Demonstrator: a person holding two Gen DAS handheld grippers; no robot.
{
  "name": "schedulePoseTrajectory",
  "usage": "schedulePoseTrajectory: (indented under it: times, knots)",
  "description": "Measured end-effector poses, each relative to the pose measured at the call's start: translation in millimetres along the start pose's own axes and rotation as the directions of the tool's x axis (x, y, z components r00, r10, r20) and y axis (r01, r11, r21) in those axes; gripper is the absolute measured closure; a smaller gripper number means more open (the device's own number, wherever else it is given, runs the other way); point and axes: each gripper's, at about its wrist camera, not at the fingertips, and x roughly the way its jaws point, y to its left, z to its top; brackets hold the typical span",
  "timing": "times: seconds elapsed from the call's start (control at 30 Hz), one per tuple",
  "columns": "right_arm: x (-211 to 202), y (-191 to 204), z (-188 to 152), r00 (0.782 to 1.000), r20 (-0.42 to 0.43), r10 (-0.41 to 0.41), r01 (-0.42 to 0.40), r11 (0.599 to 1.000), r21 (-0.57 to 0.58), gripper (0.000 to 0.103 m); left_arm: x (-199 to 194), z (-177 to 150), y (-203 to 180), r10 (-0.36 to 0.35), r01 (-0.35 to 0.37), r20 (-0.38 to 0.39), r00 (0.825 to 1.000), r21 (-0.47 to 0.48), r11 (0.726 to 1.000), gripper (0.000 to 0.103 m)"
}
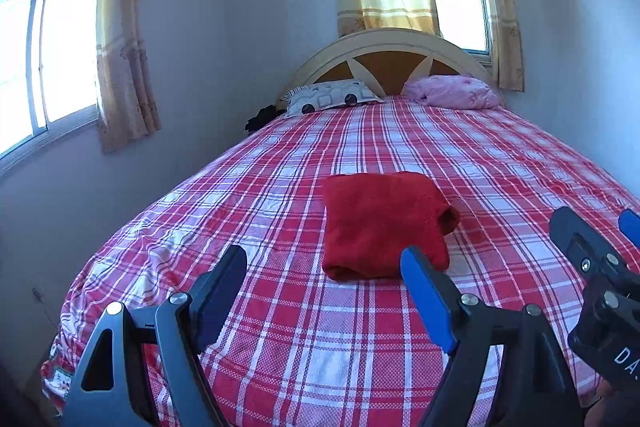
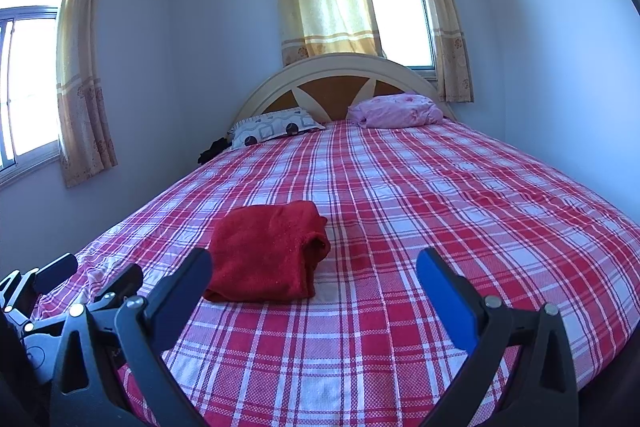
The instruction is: Fold small clothes
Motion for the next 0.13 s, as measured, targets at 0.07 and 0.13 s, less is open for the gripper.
schedulePoseTrajectory:
  times: [0.07, 0.13]
  knots:
    - [0.0, -0.4, -0.1, 1.000, -0.001, 0.001, -0.001, 1.000, 0.000, 0.000, 0.2, -0.3, -2.0, 0.008, -0.008, -0.002, 1.000, 0.011, 1.000, 0.023]
    - [0.1, -2.2, -0.7, 1.000, -0.004, 0.001, -0.001, 1.000, -0.001, 0.000, 1.2, -0.6, -4.0, 0.012, -0.012, -0.011, 1.000, 0.016, 1.000, 0.023]
